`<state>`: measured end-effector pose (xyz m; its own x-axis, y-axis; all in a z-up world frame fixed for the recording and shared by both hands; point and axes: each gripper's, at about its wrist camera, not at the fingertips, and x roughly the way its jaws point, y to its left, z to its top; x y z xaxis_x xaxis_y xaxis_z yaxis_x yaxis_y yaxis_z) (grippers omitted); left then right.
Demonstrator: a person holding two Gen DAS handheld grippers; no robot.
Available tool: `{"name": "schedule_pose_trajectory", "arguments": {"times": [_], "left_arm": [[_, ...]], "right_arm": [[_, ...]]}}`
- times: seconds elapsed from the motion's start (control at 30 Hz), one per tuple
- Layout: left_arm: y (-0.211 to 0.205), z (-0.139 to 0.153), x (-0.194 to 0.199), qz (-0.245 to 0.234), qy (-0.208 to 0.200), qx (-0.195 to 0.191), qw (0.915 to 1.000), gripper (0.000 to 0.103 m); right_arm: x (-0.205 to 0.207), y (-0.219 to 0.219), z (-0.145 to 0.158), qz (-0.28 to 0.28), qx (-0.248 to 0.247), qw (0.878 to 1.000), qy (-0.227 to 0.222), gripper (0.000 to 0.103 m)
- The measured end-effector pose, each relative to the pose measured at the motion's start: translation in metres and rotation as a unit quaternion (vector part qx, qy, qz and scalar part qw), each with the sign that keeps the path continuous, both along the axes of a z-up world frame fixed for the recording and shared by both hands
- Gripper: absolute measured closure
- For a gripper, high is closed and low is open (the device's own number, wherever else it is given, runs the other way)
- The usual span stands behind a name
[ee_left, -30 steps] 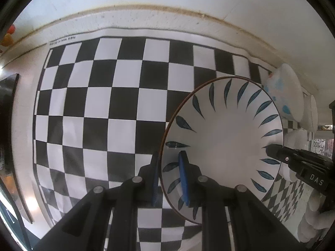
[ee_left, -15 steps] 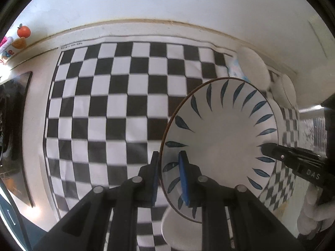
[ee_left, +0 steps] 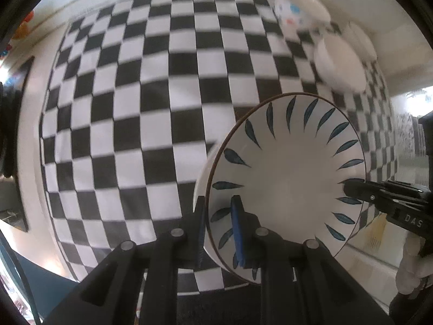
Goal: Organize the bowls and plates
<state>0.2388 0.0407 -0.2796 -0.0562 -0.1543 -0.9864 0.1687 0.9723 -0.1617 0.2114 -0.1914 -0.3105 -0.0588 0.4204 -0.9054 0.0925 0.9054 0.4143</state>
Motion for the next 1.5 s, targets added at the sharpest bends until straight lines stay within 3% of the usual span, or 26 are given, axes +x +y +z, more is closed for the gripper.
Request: {"name": "schedule_pose_trajectory", "arguments": {"times": [0.23,0.83,1.17,1.4,1.5], "left_arm": [[-0.013,-0.016,-0.015,-0.021,0.016,0.02,0.9995,0.087],[-0.036,-0.041,-0.013,-0.028,0.024,0.046,0.9983,0.087],[-0.03,-0.031,-0.011,-0.024,0.024,0.048,0.9982,0.087],[-0.025,-0.032,-0.008,-0.005,0.038,0.046,0.9982,0.084],[-0.026,-0.033,-0.006,-0.006,0.042,0.047,0.998,0.083]], "right_arm": [[-0.02,-0.003,-0.019,0.0,-0.006,1.0,0.018,0.09],[-0.001,0.004,-0.025,0.004,-0.03,0.999,0.015,0.09],[-0.002,0.009,-0.024,-0.007,-0.046,0.999,0.018,0.088],[0.0,0.001,-0.029,-0.026,-0.029,0.999,0.033,0.088],[0.002,-0.002,-0.03,-0.035,-0.014,0.998,0.04,0.082]]}}
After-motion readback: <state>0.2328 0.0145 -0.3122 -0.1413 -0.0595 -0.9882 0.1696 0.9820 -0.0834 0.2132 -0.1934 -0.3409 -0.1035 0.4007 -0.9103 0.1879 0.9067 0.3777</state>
